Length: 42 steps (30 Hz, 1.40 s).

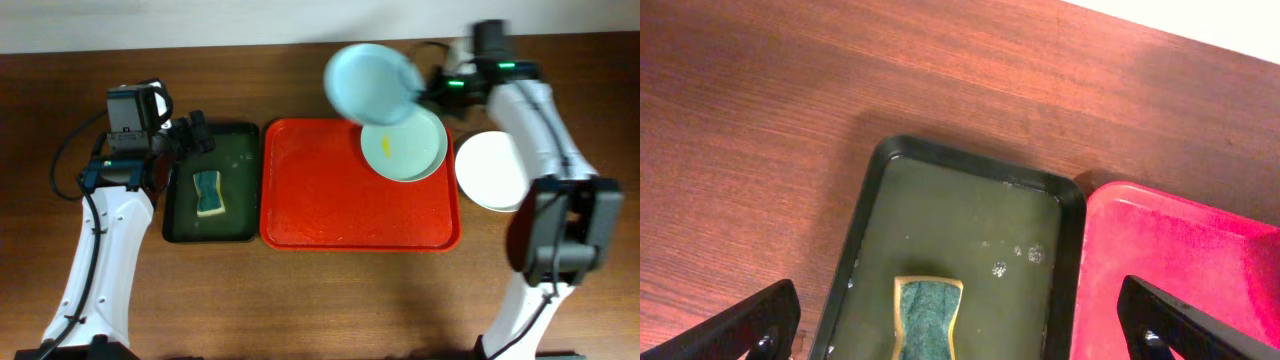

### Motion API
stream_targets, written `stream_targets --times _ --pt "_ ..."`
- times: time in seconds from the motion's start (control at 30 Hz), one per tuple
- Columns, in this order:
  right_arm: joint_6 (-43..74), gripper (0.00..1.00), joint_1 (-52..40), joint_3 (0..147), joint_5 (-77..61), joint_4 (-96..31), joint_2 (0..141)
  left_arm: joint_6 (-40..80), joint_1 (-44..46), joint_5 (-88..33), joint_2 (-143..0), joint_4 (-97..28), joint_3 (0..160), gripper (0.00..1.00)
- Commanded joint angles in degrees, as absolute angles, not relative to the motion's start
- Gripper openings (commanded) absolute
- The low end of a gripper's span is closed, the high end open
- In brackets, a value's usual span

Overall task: Clean dirty plates on tray and stack at the side
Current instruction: 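Carry the blue plate right and lower it onto the white plate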

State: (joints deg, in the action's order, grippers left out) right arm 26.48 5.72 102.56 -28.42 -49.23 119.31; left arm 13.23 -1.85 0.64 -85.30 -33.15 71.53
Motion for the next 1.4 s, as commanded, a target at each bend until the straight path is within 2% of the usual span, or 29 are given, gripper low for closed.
stream_targets --times 0.0,0.17,0.27,0.33,0.47,0.83,0.87,0.93,1.0,1.2,1.37 --pt "21.02 0.04 15.49 103.31 -31.42 -55.27 117.78 13.17 -1.67 0.21 -85.23 -33.08 72.05 0.99" --pt "14.26 0.04 28.47 103.31 -30.83 -65.89 117.78 13.17 -1.67 0.21 -85.23 -33.08 72.05 0.99" --pt "10.07 0.04 33.26 103.31 -29.69 -70.26 117.80 13.17 -1.67 0.21 -85.23 -33.08 72.05 0.99" --pt "9.85 0.04 35.20 103.31 -24.23 -73.76 117.80 13.17 -1.67 0.21 -85.23 -33.08 72.05 0.99" --pt "9.85 0.04 35.81 103.24 -14.63 -77.21 117.80 13.17 -1.67 0.21 -85.23 -33.08 72.05 1.00" --pt "9.87 0.04 33.01 101.14 -9.15 -75.66 117.80 13.17 -1.80 0.21 -85.23 -33.08 72.05 0.99" --pt "9.85 0.07 32.64 101.14 -9.15 -75.50 117.80 13.17 -1.83 0.21 -85.23 -33.08 72.05 1.00" --pt "9.87 0.38 32.08 101.14 -9.06 -75.42 117.80 13.17 -1.74 0.21 -85.23 -33.08 72.05 0.99" --pt "9.85 0.46 31.51 101.14 -8.43 -75.42 117.80 13.17 -1.67 0.21 -85.23 -33.08 72.05 1.00" --pt "9.82 0.55 29.36 101.14 -8.34 -76.38 117.80 13.17 -1.67 0.23 -85.23 -33.08 72.05 0.99" --pt "8.32 0.55 24.12 101.14 -8.34 -77.01 117.80 13.17 -1.67 0.23 -85.23 -33.08 72.05 0.99"
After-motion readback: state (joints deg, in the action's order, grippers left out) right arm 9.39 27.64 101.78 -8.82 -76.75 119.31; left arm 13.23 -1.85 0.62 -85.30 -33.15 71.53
